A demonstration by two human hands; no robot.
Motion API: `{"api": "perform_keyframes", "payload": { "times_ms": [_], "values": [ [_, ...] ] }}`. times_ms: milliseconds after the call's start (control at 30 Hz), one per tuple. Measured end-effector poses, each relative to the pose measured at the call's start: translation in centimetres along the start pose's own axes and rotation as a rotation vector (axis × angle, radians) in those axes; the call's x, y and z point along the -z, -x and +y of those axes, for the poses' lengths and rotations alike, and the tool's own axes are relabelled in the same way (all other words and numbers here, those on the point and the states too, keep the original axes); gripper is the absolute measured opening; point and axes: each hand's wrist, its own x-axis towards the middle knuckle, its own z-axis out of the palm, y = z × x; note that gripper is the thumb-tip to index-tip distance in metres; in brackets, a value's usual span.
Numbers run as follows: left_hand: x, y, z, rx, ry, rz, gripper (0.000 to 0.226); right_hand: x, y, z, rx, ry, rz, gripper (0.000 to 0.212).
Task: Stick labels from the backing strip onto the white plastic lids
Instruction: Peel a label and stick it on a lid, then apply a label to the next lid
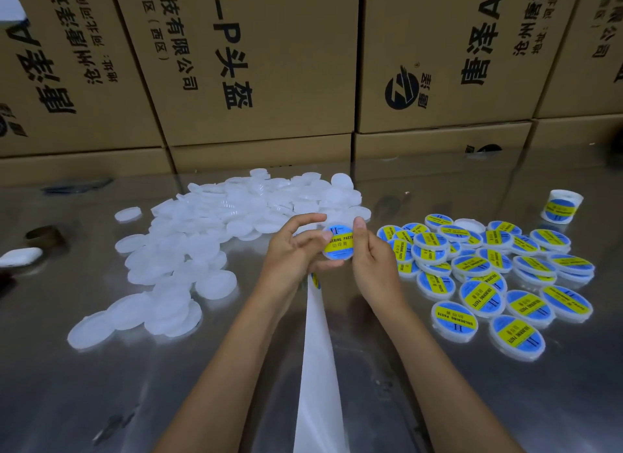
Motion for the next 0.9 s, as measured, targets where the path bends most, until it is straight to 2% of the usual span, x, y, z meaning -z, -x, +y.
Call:
{"api": "perform_keyframes", "payload": {
  "times_ms": [100,167,333,433,500,600,667,733,900],
  "values": [
    [-0.1,0.0,-0.1,-0.004,-0.171,-0.106,0.039,0.3,-0.1,-0.2,-0.037,-0.055,0.003,0.056],
    [-0.3,-0.1,-0.1,-0.017,-0.262,-0.119,0.041,0.4,-0.1,-0.3,-0.071,-0.079,-0.009,0.060],
    [-0.6,-0.3,0.3,-0.083,-0.309,0.005,0.040,0.6,-0.3,-0.4,-0.094,-0.103,-0.091,0.053],
    [-0.8,-0.4,0.2,-0.135,-0.358,0.046,0.036,0.5,-0.3,-0.2,-0.198,-0.210,-0.125,0.043],
    [-0.8,-0.5,0.0,-0.172,-0.375,0.115,0.033,0.9,-0.4,-0.3,-0.288,-0.344,-0.075,0.031],
    [0.4,-0.9,-0.3,-0.196,-0.481,0.316,0.034,2.3,-1.0,-0.5,-0.431,-0.674,0.081,0.014],
    [1.4,-1.4,-0.8,-0.134,-0.600,0.394,0.038,3.5,-1.3,-0.2,-0.504,-0.873,0.139,0.019],
    [2.3,-1.9,-1.3,-0.040,-0.691,0.400,0.038,4.3,-1.6,0.0,-0.515,-1.004,0.148,0.020],
    [2.6,-2.1,-2.1,0.066,-0.524,0.335,0.033,5.0,-1.7,0.4,-0.512,-1.140,0.232,0.017]
  ]
}}
